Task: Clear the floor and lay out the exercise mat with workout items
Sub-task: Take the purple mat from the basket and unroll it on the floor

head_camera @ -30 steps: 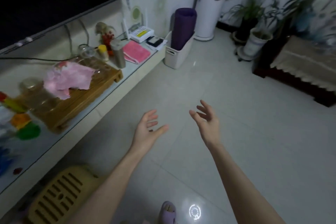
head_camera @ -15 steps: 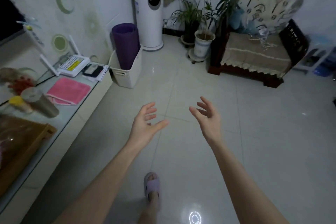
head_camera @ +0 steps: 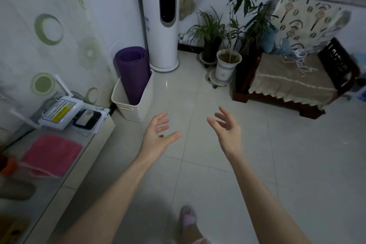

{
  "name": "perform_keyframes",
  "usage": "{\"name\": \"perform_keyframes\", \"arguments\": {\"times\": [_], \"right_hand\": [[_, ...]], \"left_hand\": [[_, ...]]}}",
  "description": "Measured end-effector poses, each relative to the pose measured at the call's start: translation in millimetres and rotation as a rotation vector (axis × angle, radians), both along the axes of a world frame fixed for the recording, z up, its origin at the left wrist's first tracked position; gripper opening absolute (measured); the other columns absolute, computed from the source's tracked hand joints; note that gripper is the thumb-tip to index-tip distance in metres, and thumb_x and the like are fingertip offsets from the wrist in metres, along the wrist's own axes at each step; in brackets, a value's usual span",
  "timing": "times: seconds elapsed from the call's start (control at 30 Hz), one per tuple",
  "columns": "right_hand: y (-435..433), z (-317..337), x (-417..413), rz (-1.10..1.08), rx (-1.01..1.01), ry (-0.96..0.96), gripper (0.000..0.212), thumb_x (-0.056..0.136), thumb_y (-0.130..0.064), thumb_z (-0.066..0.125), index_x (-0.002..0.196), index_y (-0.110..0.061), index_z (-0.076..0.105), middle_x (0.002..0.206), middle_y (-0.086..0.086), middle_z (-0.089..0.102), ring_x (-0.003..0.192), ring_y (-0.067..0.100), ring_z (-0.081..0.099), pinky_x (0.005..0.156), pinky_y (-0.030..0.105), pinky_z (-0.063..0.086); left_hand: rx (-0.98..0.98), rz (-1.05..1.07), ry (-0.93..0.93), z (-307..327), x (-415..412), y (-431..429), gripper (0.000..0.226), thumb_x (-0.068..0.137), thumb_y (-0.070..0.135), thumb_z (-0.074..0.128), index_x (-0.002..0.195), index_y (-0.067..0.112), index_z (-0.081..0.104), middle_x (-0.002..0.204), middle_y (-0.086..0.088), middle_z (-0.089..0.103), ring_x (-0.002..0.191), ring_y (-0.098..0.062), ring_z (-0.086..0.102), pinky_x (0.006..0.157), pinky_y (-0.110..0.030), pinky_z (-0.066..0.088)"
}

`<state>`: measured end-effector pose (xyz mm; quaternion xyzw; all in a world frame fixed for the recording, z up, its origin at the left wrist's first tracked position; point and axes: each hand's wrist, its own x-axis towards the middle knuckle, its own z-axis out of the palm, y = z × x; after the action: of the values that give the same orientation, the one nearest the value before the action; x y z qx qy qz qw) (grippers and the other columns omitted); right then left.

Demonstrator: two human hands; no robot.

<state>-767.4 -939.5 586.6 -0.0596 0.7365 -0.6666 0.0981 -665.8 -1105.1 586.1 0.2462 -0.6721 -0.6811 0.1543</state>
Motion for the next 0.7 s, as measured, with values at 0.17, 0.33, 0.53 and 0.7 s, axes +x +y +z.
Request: {"name": "perform_keyframes", "arguments": {"times": [0.17,0.33,0.53,0.7], "right_hand": [[-51,-8,-97,0.032,-0.002,-0.014,0.057,0.082,-0.025,0.072,0.135,-0.018,0.05,0.119,0.003,0.059,0.105,0.016,0.061,0.07,0.014,0.047],[-112,-10,-216,0.106,0.0,-0.002,0.055,0.082,-0.022,0.073,0.132,-0.017,0.051,0.116,0.004,0.06,0.099,0.015,0.061,0.067,0.012,0.049],[-172,-10,-318,0.197,0.023,-0.002,0.055,0.08,-0.023,0.075,0.131,-0.019,0.053,0.116,0.003,0.061,0.096,0.007,0.061,0.065,0.008,0.048],[-245,-17,-406,0.282,0.054,0.003,0.056,0.079,-0.024,0.075,0.13,-0.019,0.054,0.112,0.0,0.061,0.097,0.004,0.061,0.067,0.009,0.049]], "left_hand": [[-0.009,0.032,-0.011,-9,-86,-44,0.066,0.071,0.007,0.079,0.126,0.024,0.046,0.124,-0.005,0.053,0.108,-0.016,0.054,0.069,-0.008,0.046],[0.005,0.139,-0.022,-8,-193,-94,0.068,0.071,0.004,0.078,0.129,0.018,0.047,0.124,-0.007,0.053,0.108,-0.017,0.053,0.071,-0.011,0.044],[-0.015,0.212,-0.046,2,-274,-145,0.067,0.069,0.012,0.081,0.126,0.024,0.048,0.114,0.006,0.057,0.103,-0.008,0.056,0.08,-0.015,0.047],[-0.011,0.281,-0.038,-12,-347,-204,0.06,0.066,0.019,0.084,0.113,0.039,0.052,0.107,0.02,0.057,0.099,0.001,0.057,0.066,-0.006,0.046]]}}
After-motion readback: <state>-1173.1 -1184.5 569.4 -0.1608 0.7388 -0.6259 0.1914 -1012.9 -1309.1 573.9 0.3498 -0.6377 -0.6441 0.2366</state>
